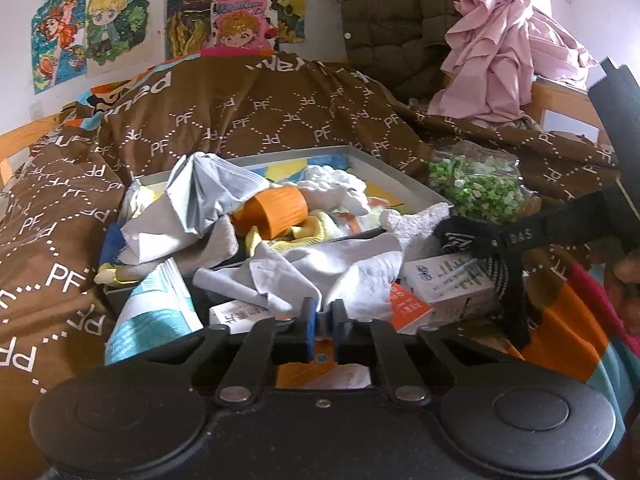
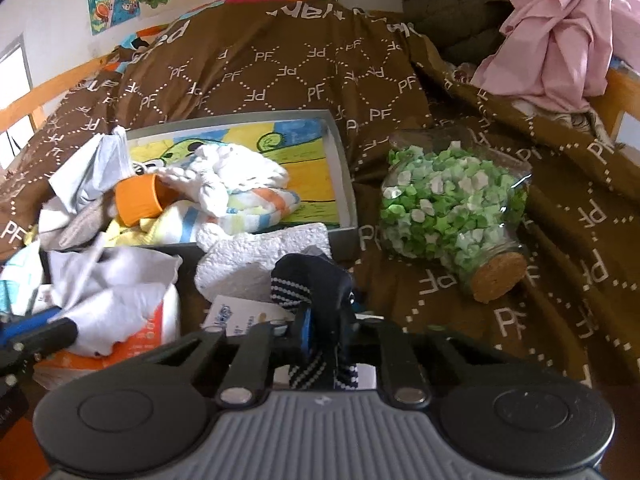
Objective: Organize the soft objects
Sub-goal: 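Grasp a white cloth with the left tool while the right tool grasps the striped sock, then carry the white cloth toward the box with the left tool while the right tool carries the sock there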
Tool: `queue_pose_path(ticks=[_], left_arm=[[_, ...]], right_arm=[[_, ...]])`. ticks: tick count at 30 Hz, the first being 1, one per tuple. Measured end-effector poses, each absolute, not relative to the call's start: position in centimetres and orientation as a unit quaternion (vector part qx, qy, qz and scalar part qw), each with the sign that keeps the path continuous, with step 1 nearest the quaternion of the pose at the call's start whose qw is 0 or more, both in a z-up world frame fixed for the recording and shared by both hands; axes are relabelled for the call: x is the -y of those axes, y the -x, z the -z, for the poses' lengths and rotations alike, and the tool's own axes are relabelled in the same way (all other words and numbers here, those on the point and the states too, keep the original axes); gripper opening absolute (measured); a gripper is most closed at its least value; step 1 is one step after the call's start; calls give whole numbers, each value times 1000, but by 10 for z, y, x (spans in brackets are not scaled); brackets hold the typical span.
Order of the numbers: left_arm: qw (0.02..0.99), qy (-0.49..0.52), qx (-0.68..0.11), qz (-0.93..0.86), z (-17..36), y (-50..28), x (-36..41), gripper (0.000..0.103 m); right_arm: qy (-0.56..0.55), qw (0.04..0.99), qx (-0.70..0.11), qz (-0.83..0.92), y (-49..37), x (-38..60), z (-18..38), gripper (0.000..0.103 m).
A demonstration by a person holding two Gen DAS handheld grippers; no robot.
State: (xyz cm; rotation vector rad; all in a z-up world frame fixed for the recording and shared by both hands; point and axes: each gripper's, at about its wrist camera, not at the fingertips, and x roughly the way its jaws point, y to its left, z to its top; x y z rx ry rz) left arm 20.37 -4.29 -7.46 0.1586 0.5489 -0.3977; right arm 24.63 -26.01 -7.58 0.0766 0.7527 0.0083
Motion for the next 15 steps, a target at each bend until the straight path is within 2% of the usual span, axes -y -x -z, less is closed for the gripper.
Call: queue_pose_path(ticks=[9, 15], left_arm=[[930, -74, -275, 234, 72, -195, 52, 3], [936, -29, -259, 236, 58, -194, 47, 2]], right_arm=[[-92, 925, -364, -60, -243, 260, 72, 7], [-101, 938, -316, -97, -235, 257, 59, 7]])
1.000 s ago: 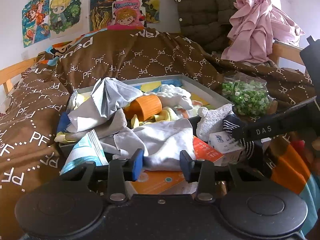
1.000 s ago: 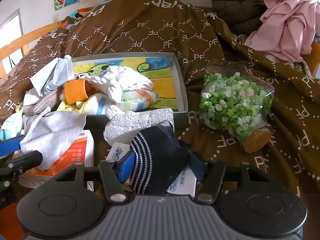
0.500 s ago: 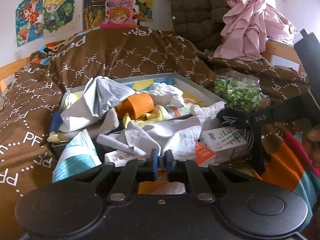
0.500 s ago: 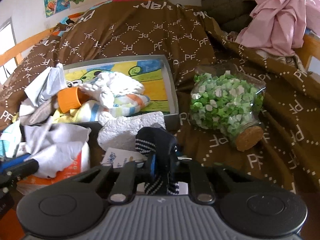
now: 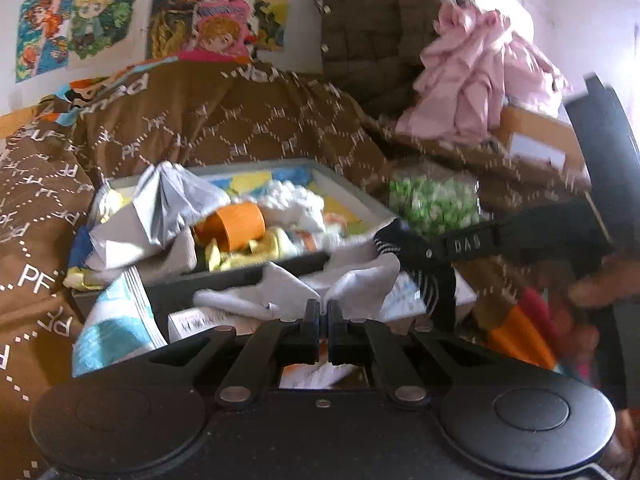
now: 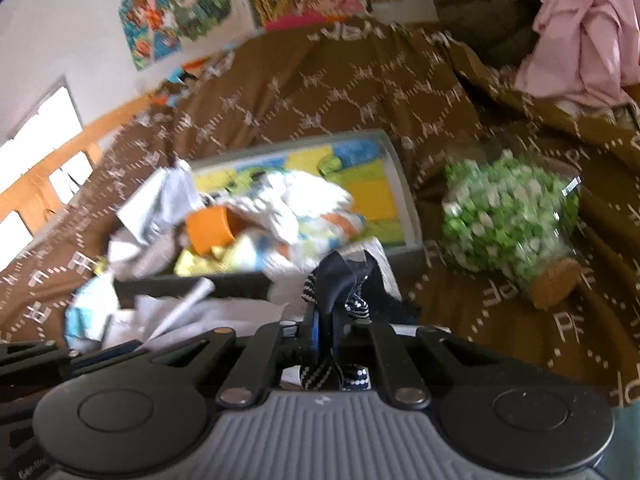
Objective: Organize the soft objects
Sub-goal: 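Carry the white cloth toward the box with the left tool while the right tool carries the sock there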
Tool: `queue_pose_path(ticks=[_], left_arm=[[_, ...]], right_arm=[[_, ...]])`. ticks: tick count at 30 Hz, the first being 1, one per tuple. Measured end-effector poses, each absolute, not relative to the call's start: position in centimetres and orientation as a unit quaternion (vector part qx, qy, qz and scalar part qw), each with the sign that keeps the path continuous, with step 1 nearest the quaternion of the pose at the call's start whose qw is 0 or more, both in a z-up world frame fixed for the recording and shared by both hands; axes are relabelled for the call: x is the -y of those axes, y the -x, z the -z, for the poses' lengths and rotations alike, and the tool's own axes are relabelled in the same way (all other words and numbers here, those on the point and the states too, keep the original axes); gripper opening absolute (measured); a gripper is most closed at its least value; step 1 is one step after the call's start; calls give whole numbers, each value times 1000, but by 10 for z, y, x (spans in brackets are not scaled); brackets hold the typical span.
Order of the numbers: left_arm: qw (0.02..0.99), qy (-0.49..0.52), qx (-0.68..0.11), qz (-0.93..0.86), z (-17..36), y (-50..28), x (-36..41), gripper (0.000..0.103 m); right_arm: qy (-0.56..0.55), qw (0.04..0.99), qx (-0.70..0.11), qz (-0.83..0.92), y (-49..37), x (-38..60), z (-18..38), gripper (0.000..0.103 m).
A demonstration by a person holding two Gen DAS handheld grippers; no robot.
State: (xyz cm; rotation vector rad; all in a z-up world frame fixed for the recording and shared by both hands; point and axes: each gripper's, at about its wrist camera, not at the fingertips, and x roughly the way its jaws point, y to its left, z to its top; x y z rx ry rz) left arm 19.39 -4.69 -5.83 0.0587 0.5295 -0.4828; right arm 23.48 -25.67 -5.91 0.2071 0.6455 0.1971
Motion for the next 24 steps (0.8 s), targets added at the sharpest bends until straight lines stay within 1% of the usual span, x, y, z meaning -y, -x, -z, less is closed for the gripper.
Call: queue_pose_path(ticks=[7, 14, 17, 24], left_arm=[[947, 16, -228, 225, 41, -193, 37, 2], [958, 44, -191, 210, 15, -206, 33, 2], [963, 47, -181, 197, 6, -223, 33, 2], [968, 75, -156, 181, -10, -284, 44, 2]], right_arm=[[-90, 951, -264, -134, -228, 249, 43, 7], [-116, 962, -193, -153, -247, 254, 23, 7], [-121, 967, -174, -144, -267, 258, 20, 7], [-145, 968, -165, -122, -311, 272, 25, 7]])
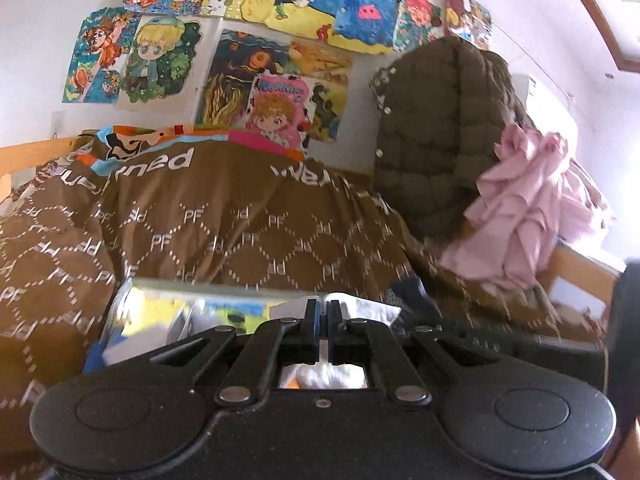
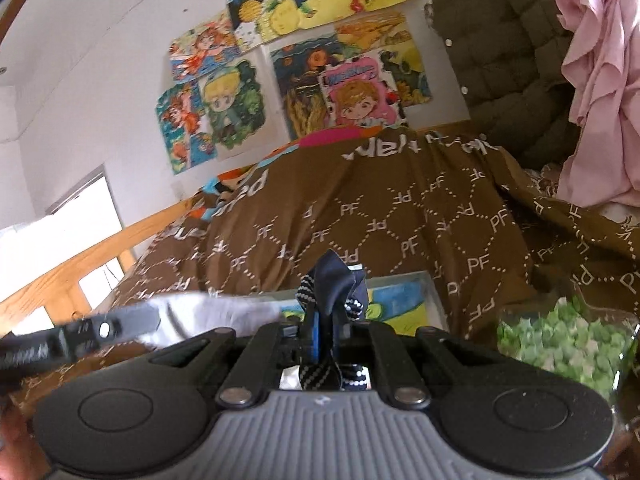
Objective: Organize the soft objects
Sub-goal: 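Carry the white cloth toward the box with the left tool while the right tool carries the sock there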
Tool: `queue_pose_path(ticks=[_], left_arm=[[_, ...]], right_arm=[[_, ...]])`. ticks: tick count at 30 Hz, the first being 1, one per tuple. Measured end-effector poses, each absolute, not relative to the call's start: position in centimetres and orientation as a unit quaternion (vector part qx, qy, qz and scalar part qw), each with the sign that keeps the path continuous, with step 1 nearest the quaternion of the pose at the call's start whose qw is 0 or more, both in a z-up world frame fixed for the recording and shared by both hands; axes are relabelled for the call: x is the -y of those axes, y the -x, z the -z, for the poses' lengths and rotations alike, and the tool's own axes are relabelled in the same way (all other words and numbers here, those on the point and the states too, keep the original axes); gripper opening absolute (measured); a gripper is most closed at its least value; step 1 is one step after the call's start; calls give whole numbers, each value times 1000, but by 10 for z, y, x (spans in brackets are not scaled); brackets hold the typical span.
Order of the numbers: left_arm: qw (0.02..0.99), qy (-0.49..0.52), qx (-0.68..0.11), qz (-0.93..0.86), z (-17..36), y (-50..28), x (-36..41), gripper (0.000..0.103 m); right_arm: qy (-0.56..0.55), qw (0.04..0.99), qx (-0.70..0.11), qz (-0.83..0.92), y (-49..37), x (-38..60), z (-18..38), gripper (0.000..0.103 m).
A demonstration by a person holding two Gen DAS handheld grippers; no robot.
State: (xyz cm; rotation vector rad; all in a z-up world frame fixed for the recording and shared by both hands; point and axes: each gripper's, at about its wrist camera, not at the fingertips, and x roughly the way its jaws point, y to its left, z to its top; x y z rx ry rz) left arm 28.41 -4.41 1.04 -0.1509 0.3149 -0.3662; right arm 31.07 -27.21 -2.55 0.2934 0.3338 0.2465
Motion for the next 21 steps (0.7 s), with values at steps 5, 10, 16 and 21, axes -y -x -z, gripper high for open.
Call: queue_pose_path(ticks=[5, 10, 16, 21], left_arm=[[966, 97, -163, 177, -7, -331, 55, 2], [961, 104, -187, 177, 8, -358, 64, 2], [952, 116, -217, 181, 25, -369, 65, 2], [946, 120, -245, 173, 36, -372, 66, 3]], right_arm=[[-149, 968, -172, -107, -333, 278, 37, 7], [-123, 970, -191, -88, -346, 276, 49, 7], [-139, 962, -220, -80, -353, 277, 59, 7], [-149, 954, -247, -79, -360, 281, 62, 10]])
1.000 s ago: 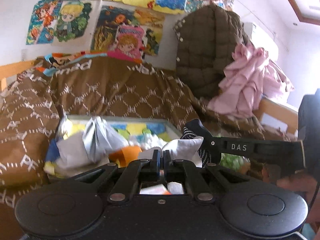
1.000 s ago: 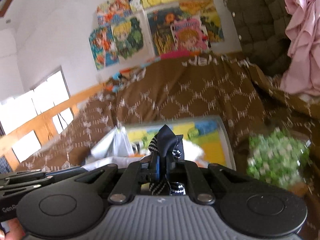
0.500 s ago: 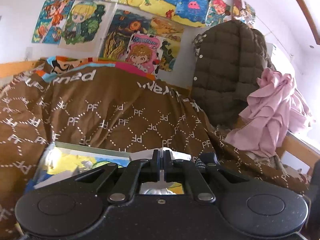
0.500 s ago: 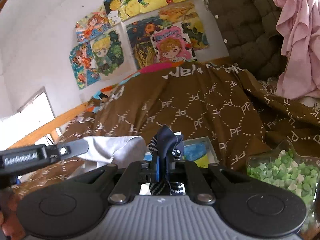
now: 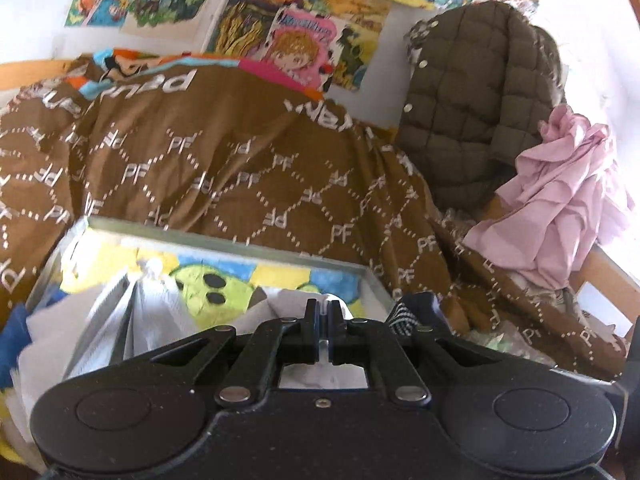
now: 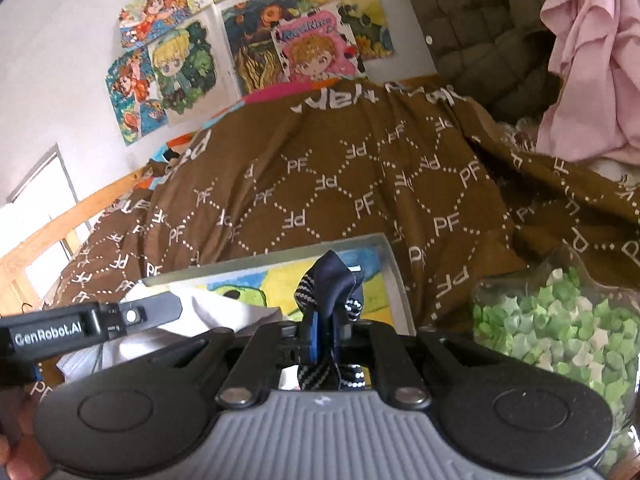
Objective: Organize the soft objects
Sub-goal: 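Carry the white cloth toward the box with the left tool while the right tool carries the sock there, then open both tools over the box to drop the cloth and sock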
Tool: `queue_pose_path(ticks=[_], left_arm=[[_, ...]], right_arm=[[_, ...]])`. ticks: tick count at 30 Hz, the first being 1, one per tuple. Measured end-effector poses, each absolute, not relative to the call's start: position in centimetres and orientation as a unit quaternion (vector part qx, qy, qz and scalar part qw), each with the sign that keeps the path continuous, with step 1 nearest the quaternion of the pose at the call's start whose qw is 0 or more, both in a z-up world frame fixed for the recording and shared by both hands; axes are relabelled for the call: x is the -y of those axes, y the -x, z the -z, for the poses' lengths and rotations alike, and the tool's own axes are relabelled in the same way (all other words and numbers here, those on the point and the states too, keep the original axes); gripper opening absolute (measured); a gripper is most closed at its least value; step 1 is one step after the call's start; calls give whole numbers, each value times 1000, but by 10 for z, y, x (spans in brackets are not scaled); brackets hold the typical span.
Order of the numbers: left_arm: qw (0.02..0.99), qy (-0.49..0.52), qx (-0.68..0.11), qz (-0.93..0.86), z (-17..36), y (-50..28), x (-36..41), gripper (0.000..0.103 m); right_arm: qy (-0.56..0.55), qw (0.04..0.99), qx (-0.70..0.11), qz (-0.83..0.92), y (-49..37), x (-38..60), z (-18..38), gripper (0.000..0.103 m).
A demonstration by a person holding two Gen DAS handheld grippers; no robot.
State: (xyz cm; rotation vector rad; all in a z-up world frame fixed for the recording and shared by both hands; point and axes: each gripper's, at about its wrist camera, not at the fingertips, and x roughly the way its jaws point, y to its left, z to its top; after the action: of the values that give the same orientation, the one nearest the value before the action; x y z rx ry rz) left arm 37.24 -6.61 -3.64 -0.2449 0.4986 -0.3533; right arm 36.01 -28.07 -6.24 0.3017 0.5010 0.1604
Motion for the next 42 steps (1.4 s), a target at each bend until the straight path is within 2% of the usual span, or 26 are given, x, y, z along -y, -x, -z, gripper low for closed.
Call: queue_pose_path(ticks=[8, 11, 13, 15, 16, 18, 22, 24, 25, 27, 33, 39, 42], left_arm=[[941, 115, -273, 161, 42, -373, 70, 5], [940, 111, -280, 160, 42, -373, 71, 11], [938, 112, -288, 157, 43, -373, 72, 16], [936, 118, -294, 152, 43, -372, 72, 18], [936, 120, -295, 150, 42, -371, 71, 21], [936, 121, -297, 146, 40, -368, 71, 33], [939, 111, -295, 139, 34, -358, 71, 44], [942, 108, -289, 134, 28, -352, 71, 52], [943, 109, -284, 131, 25, -348, 71, 55], [947, 110, -274, 126, 17, -340, 69, 66], [959, 104, -241, 106, -10, -309, 64, 86], [971, 97, -200, 86, -37, -268, 56, 98], [976, 94, -180, 78, -49, -245, 52, 100]], right_arm=[[-151, 944, -283, -71, -365, 284, 70, 16], [-156, 942, -289, -67, -365, 286, 72, 19], [-165, 939, -293, -66, -364, 288, 73, 26], [-170, 938, -294, -65, -363, 290, 73, 38], [-173, 938, -294, -64, -362, 291, 72, 40], [-178, 937, -294, -66, -360, 292, 71, 48], [-189, 937, -288, -65, -353, 298, 65, 60], [-197, 937, -283, -64, -348, 302, 60, 70], [-202, 937, -279, -65, -345, 305, 58, 72], [-209, 937, -272, -65, -338, 309, 52, 78], [-201, 948, -235, -79, -309, 313, 22, 93], [-168, 963, -189, -95, -270, 305, -11, 102], [-159, 967, -174, -97, -250, 302, -21, 103]])
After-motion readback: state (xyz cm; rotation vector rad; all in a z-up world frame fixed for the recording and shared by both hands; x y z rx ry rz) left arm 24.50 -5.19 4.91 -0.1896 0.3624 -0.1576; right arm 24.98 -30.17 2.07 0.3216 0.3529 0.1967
